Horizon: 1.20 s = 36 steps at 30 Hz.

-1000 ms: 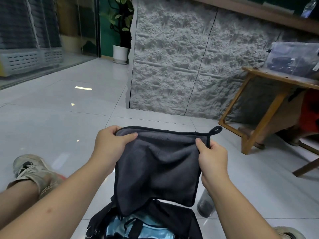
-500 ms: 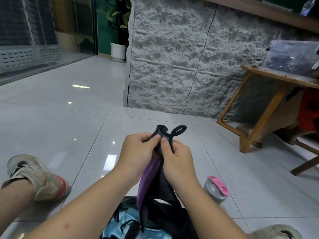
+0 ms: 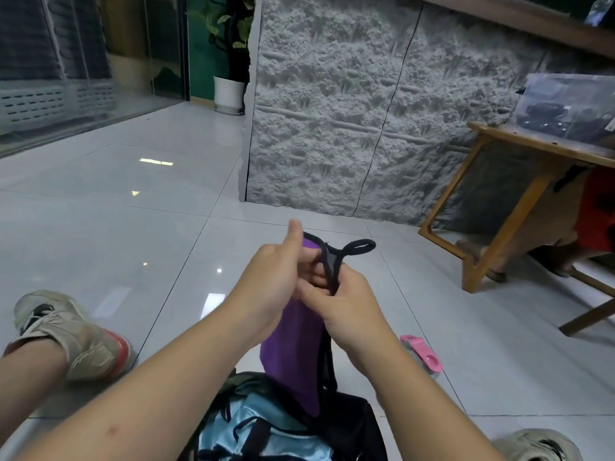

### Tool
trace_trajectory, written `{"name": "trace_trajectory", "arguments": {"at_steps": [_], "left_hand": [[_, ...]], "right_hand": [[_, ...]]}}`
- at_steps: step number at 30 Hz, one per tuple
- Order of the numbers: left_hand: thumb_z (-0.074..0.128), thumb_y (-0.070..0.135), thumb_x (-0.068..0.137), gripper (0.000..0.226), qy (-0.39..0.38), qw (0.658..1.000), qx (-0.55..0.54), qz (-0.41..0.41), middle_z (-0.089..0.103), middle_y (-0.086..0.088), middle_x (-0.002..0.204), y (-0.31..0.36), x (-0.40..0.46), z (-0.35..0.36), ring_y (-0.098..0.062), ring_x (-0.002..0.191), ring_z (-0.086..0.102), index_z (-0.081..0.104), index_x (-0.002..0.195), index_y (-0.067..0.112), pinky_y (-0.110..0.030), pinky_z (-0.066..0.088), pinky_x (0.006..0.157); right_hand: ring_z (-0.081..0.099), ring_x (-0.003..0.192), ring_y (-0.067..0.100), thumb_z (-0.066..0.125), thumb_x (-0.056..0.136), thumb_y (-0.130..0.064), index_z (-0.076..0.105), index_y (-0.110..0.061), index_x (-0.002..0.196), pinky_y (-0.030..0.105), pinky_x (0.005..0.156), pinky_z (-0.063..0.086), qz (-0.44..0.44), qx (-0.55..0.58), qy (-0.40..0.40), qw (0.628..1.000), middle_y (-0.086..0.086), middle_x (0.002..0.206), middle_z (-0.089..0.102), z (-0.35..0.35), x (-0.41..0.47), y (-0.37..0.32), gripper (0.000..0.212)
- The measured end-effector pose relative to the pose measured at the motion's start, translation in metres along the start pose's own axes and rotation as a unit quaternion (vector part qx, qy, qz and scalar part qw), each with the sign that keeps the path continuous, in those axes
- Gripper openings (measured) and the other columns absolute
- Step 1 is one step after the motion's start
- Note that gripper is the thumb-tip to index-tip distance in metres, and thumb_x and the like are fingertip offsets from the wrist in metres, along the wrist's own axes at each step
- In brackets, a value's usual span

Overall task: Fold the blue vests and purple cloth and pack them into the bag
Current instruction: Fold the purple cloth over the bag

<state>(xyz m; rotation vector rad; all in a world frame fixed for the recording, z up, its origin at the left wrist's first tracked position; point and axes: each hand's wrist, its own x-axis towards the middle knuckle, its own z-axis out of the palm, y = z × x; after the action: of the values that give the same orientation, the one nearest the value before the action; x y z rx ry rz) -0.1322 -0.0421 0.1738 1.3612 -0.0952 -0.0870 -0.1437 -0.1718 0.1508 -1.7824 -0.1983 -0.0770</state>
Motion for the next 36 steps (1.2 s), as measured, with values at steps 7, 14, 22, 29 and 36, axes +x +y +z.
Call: {"name": "trace_trajectory", "arguments": {"at_steps": [7,14,22,29,36], "left_hand": [[0.075,0.078,0.070,0.076,0.095,0.994,0.037,0.046,0.073,0.000,0.097,-0.018,0.020,-0.041,-0.022,0.087,0.069,0.073,0.111,0.014,-0.034,0.055,0.075],[0.097,0.035,0.057,0.054,-0.191,0.972,-0.050,-0.129,0.076,-0.013,0.107,-0.052,0.013,-0.067,-0.024,0.092,0.074,0.081,0.101,0.009,-0.032,0.059,0.080],[0.065,0.016,0.100,0.026,-0.002,0.986,-0.097,-0.136,0.073,-0.025,0.116,-0.054,0.014,-0.047,-0.036,0.096,0.074,0.068,0.123,0.004,-0.047,0.061,0.087],[0.072,0.016,0.091,0.042,-0.102,0.970,-0.113,-0.190,0.071,-0.017,0.128,-0.054,0.009,-0.069,-0.036,0.117,0.069,0.066,0.132,0.020,-0.047,0.057,0.098],[0.064,0.026,0.099,0.029,-0.053,0.972,0.002,-0.230,0.074,-0.020,0.112,-0.062,0.014,-0.074,-0.032,0.097,0.070,0.079,0.111,0.004,-0.042,0.053,0.090]], "right_hand": [[0.076,0.094,0.032,0.060,0.102,-0.002,0.077,-0.008,0.102,0.046,0.089,0.060,0.070,0.099,0.063,0.991,0.014,0.100,0.080,-0.016,0.009,-0.011,0.017],[0.076,0.095,0.032,0.056,0.104,-0.005,0.070,0.003,0.117,0.043,0.088,0.062,0.142,0.231,0.044,0.961,0.022,0.108,0.077,-0.034,0.016,-0.013,0.021],[0.076,0.100,0.031,0.067,0.094,-0.031,0.079,0.001,0.113,0.039,0.086,0.062,0.242,0.345,-0.038,0.906,0.023,0.118,0.075,-0.016,-0.009,0.025,0.040],[0.077,0.093,0.031,0.059,0.099,0.003,0.073,0.002,0.117,0.034,0.078,0.061,0.239,0.200,0.001,0.950,0.022,0.109,0.078,-0.020,0.001,0.035,0.023],[0.073,0.086,0.027,0.059,0.101,-0.007,0.076,-0.001,0.108,0.034,0.078,0.054,0.269,0.117,0.030,0.955,0.019,0.104,0.079,-0.024,0.002,0.038,0.019]]}}
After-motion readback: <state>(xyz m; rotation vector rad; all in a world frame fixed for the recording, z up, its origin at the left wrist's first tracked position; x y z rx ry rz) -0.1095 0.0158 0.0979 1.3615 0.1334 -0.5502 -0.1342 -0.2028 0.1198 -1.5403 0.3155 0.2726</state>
